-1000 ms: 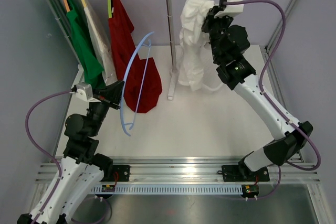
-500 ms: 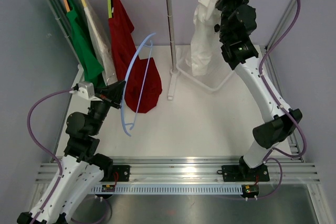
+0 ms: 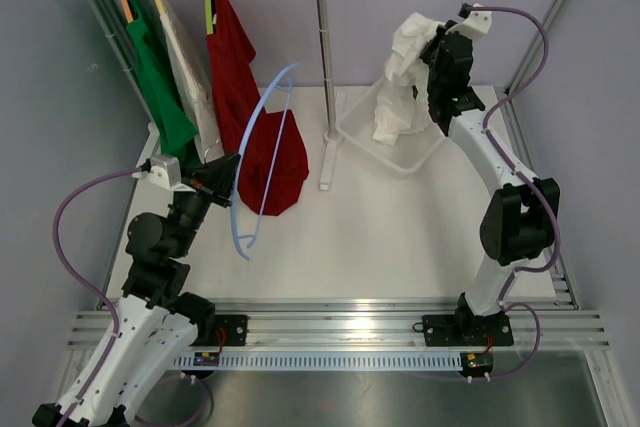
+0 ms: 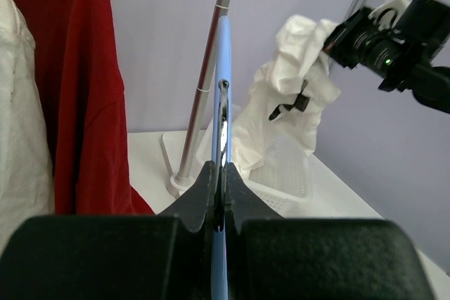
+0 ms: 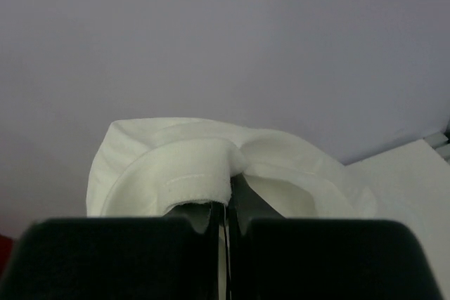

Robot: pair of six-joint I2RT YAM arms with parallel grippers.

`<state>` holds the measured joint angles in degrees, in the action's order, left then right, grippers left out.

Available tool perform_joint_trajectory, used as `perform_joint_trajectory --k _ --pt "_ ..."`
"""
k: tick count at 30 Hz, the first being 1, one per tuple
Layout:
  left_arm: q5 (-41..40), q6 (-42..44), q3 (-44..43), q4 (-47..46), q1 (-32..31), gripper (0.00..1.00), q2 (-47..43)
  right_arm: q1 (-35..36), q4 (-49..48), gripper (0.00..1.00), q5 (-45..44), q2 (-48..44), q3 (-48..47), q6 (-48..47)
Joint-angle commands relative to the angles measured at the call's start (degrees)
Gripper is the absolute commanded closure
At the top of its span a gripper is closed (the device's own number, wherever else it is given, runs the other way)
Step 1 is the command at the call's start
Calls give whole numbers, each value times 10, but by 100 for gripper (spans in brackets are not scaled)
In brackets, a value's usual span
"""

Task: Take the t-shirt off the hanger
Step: Place the tshirt into the basket

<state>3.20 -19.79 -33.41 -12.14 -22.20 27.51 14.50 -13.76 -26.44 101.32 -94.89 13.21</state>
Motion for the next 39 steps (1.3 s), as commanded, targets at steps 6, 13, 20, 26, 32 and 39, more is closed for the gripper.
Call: perform_joint_trajectory --k 6,13,20,26,32,39 --pt "16 -5 -28 -48 0 100 16 -32 11 100 49 99 5 67" --pt "19 -10 -35 -43 0 100 34 -32 41 96 53 122 8 83" --pt "18 -12 -39 -44 0 100 46 -32 116 4 19 114 -6 89" --pt "6 -4 -56 -36 0 100 69 -32 93 2 25 35 63 83" --pt "-23 10 -96 3 -1 100 112 -33 68 3 49 -56 140 63" --pt "-12 18 -141 62 -7 100 143 -31 -34 12 364 -150 240 32"
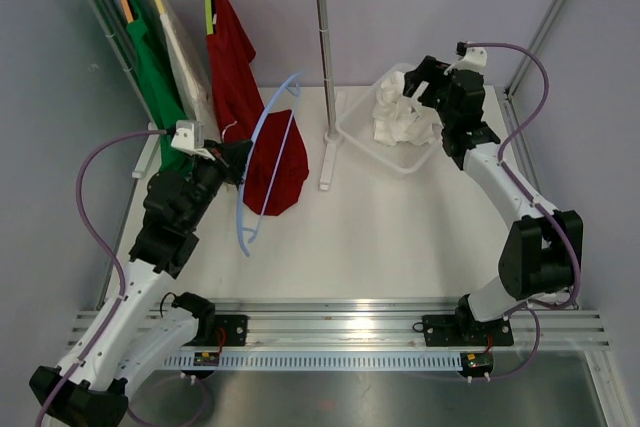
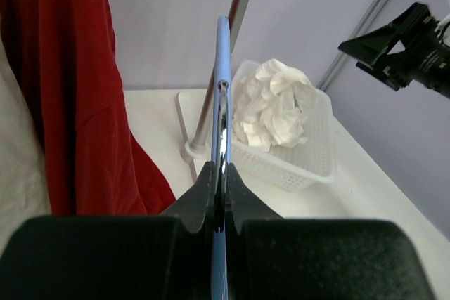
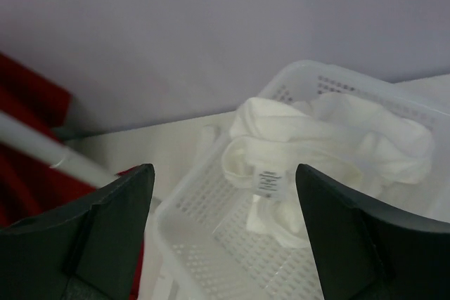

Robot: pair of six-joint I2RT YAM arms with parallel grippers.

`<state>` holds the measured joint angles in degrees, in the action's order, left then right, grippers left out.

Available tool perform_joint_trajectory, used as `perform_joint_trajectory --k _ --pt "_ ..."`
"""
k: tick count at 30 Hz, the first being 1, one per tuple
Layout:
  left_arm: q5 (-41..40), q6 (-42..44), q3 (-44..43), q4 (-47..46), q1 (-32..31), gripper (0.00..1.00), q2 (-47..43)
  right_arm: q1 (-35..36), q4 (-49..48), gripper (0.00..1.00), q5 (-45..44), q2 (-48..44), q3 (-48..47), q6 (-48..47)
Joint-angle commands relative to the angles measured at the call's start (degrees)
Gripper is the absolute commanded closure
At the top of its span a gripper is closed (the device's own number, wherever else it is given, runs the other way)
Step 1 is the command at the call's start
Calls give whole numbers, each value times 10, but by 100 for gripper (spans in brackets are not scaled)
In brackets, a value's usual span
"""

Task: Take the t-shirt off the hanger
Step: Place the tshirt into the basket, then hang the hanger back to the clothesline with the left arm

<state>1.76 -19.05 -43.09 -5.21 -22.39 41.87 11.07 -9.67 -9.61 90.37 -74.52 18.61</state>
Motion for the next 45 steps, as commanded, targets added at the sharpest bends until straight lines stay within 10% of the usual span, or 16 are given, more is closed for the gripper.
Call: perform_joint_trajectory --k 1,11,24,45 --pt "12 11 -49 -2 -5 100 2 3 -98 11 228 -47 43 -16" --pt "-39 29 -159 87 -5 100 93 4 -116 7 331 -70 60 9" --pt "-124 -1 -565 241 -5 100 392 4 -126 8 245 -95 90 5" --pt "-113 71 -596 4 -13 100 512 3 -147 8 185 -152 136 -14"
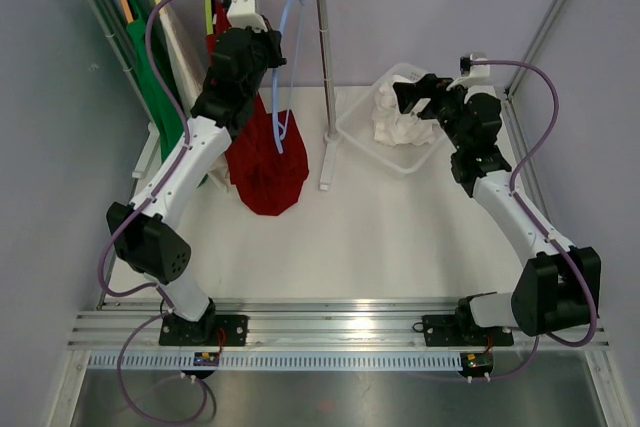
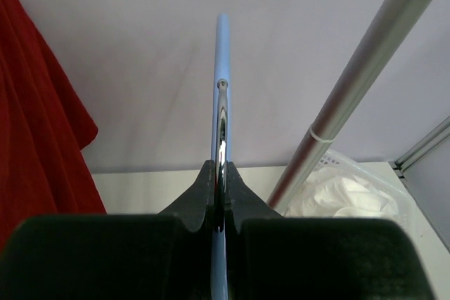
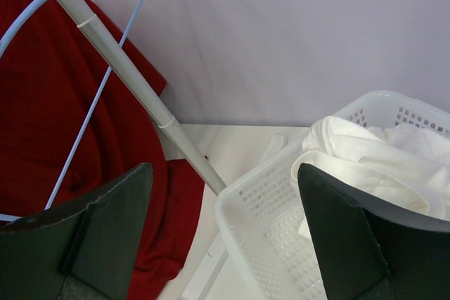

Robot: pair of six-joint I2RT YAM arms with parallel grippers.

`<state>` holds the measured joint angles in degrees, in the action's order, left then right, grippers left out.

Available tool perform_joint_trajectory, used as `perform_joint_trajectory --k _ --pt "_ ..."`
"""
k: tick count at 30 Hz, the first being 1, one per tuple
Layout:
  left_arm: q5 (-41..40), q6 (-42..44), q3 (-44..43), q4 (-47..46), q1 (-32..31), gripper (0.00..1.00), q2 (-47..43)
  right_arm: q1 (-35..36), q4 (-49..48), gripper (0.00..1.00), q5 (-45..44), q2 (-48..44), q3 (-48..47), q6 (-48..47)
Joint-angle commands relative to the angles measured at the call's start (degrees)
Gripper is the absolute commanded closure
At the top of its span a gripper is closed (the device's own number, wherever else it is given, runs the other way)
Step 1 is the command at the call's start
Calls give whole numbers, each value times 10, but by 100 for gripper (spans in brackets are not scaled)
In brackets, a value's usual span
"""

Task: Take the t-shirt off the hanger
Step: Hang the hanger back to the clothesline with the left arm

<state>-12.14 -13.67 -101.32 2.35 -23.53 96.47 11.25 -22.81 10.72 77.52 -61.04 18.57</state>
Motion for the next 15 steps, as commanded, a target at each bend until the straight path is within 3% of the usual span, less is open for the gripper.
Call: perform_joint_trajectory --k 1,15 --pt "28 20 -24 -65 -1 100 -34 2 -15 8 -18 -27 3 -13" --pt "67 72 -94 -53 -1 100 -28 1 -6 8 -22 -52 14 -19"
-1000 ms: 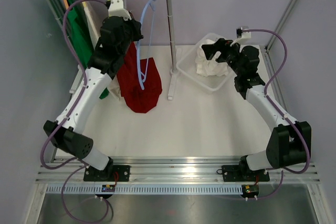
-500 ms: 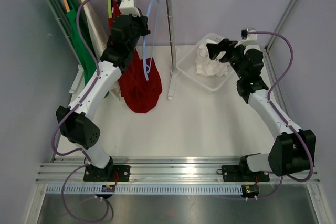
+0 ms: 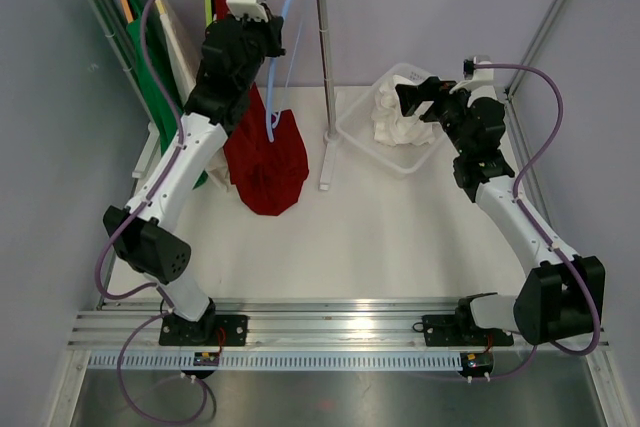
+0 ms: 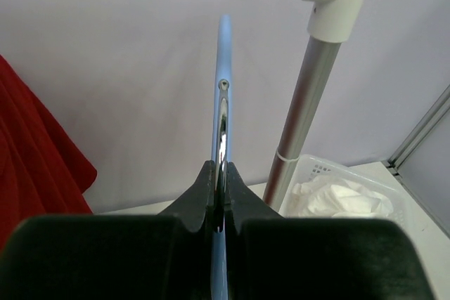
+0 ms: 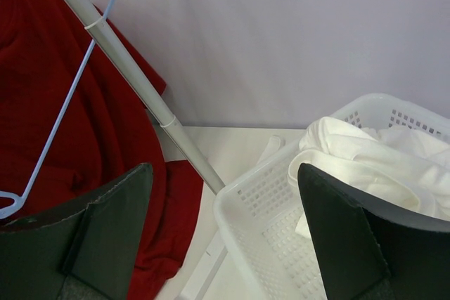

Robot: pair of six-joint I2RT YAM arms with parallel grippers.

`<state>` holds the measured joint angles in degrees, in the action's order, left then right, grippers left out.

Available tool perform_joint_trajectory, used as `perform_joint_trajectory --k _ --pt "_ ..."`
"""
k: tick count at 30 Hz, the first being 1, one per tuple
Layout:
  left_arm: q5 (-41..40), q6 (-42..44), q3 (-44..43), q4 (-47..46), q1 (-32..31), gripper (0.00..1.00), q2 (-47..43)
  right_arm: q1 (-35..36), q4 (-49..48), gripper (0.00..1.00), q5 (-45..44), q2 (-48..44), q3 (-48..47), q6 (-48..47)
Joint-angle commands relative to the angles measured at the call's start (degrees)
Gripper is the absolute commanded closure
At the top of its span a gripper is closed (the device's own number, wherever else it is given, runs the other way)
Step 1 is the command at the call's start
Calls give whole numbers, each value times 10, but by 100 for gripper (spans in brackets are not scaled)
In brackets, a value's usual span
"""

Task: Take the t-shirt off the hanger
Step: Hang the hanger back to the clothesline with the left arm

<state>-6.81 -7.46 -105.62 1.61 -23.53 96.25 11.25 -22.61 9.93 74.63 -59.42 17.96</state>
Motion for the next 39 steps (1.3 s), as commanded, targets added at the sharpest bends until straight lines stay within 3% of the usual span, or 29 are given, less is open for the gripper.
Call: perform_joint_trajectory --k 1,13,26,33,39 --pt "14 9 -69 -35 -1 100 -20 2 -7 8 -14 -23 -2 -13" --pt "-8 -9 -257 54 -1 100 104 1 -1 8 -17 -34 0 -16" --pt "-17 -25 -292 32 -2 100 144 1 -4 8 -19 -29 1 -18" --pt "-15 -46 -207 -43 -5 100 91 1 -2 8 -21 -29 2 -20" --pt "-38 -16 -278 0 -16 100 119 1 -2 8 -14 -23 -2 -18"
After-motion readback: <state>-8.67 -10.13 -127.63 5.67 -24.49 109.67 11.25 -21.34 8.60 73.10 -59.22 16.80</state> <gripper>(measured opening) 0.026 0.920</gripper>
